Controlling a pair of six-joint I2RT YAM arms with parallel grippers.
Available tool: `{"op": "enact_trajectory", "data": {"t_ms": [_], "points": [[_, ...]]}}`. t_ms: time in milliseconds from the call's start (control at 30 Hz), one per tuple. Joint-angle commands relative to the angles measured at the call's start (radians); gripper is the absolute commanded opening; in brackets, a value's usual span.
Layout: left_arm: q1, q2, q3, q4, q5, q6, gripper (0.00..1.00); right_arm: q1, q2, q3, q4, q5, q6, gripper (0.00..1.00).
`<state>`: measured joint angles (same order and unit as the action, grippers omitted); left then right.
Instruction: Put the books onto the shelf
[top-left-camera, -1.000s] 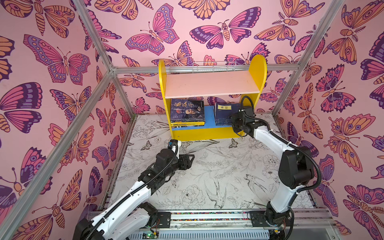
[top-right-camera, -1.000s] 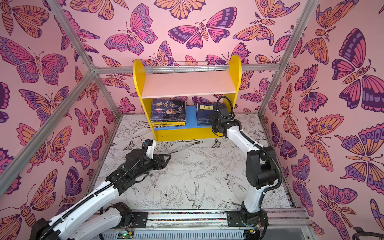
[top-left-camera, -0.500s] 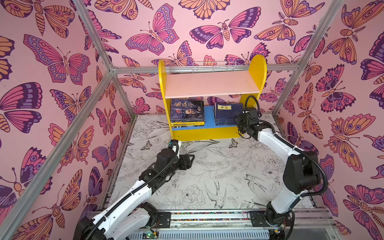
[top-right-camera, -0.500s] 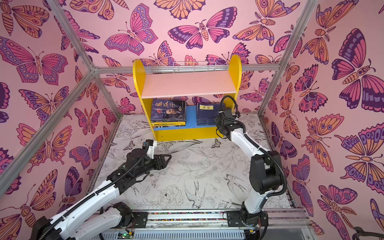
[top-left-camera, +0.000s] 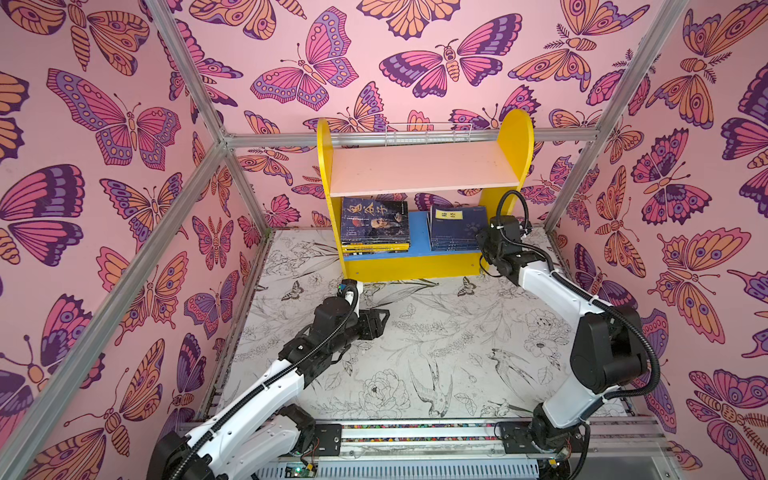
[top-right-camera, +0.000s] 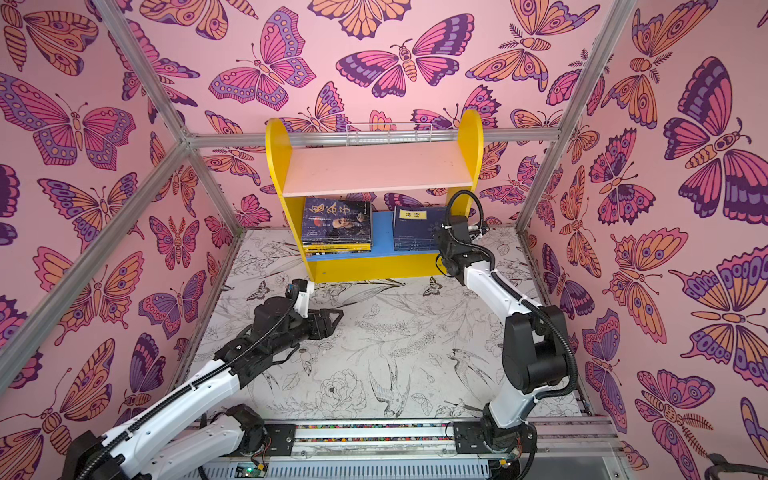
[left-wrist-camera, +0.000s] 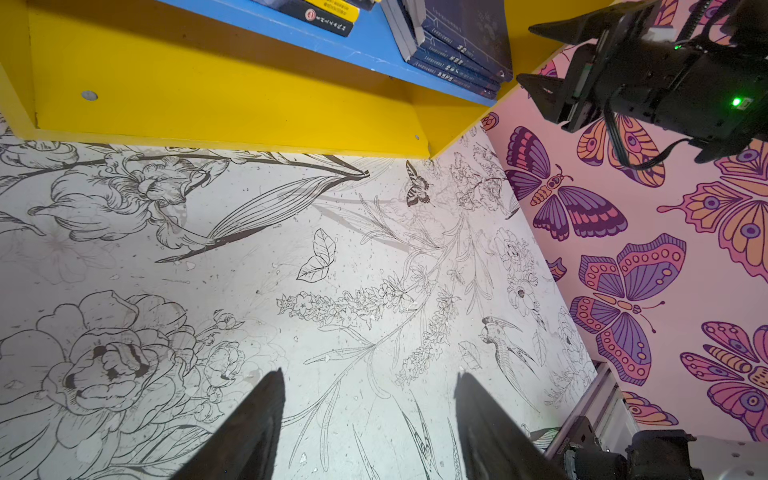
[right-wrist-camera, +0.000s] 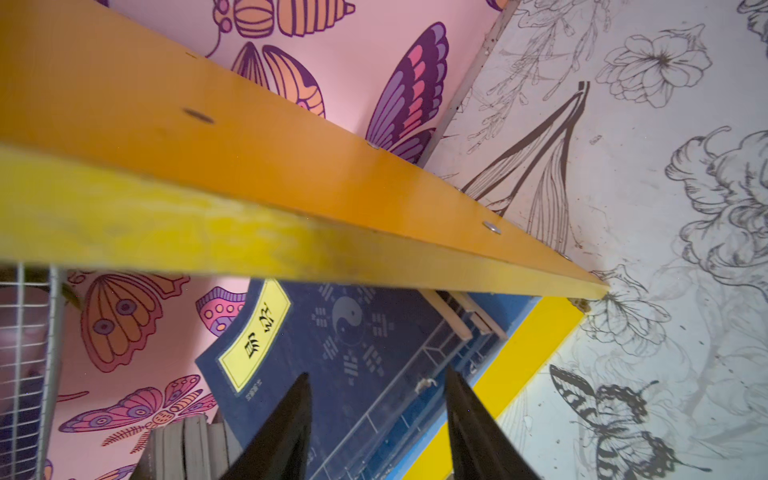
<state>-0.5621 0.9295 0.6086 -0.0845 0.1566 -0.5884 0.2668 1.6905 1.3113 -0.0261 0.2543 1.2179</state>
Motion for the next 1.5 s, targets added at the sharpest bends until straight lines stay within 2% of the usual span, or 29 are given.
{"op": "enact_trajectory", "data": {"t_ms": [0, 167, 300, 400, 533, 567, 667, 733, 900, 1000, 1100, 1233, 1333, 1467], "points": [[0.004, 0.0, -0.01, -0.001, 0.002, 0.003, 0.67, -0.004, 0.024, -0.019, 0.084, 0.017, 0.042, 0.49], [0.004, -0.017, -0.009, -0.025, -0.045, 0.007, 0.67, -0.004, -0.025, -0.074, 0.097, 0.011, 0.003, 0.48], [0.009, -0.048, 0.021, -0.162, -0.268, 0.022, 0.68, 0.006, -0.154, -0.159, 0.028, 0.076, -0.129, 0.5], [0.062, -0.054, 0.074, -0.317, -0.475, 0.031, 0.7, 0.009, -0.28, -0.251, 0.02, 0.157, -0.307, 0.53], [0.222, -0.045, 0.127, -0.412, -0.597, 0.024, 0.77, 0.011, -0.446, -0.364, 0.027, 0.312, -0.654, 0.62], [0.252, -0.037, 0.128, -0.411, -0.628, 0.025, 1.0, 0.011, -0.481, -0.4, 0.045, 0.362, -0.739, 0.65], [0.327, 0.021, 0.129, -0.4, -0.736, 0.016, 0.98, 0.01, -0.526, -0.529, 0.157, 0.503, -0.948, 0.71], [0.35, 0.083, 0.129, -0.39, -0.844, 0.016, 0.98, 0.008, -0.499, -0.603, 0.228, 0.581, -1.038, 0.75], [0.365, 0.23, 0.09, -0.199, -1.017, 0.183, 0.98, 0.008, -0.353, -0.648, 0.275, 0.688, -0.963, 0.76], [0.398, 0.313, 0.068, -0.085, -0.974, 0.247, 0.98, 0.009, -0.261, -0.675, 0.476, 0.729, -1.039, 0.78], [0.417, 0.428, 0.061, -0.008, -0.96, 0.26, 0.98, -0.001, -0.224, -0.688, 0.642, 0.655, -1.154, 0.81], [0.438, 0.518, 0.007, 0.222, -0.822, 0.386, 0.98, -0.036, -0.189, -0.697, 0.751, 0.57, -1.198, 0.82], [0.453, 0.545, 0.008, 0.318, -0.763, 0.452, 0.98, -0.037, -0.22, -0.715, 0.732, 0.517, -1.189, 0.82], [0.488, 0.6, -0.008, 0.515, -0.635, 0.544, 0.98, -0.035, -0.302, -0.696, 0.486, 0.527, -1.059, 0.8]]}}
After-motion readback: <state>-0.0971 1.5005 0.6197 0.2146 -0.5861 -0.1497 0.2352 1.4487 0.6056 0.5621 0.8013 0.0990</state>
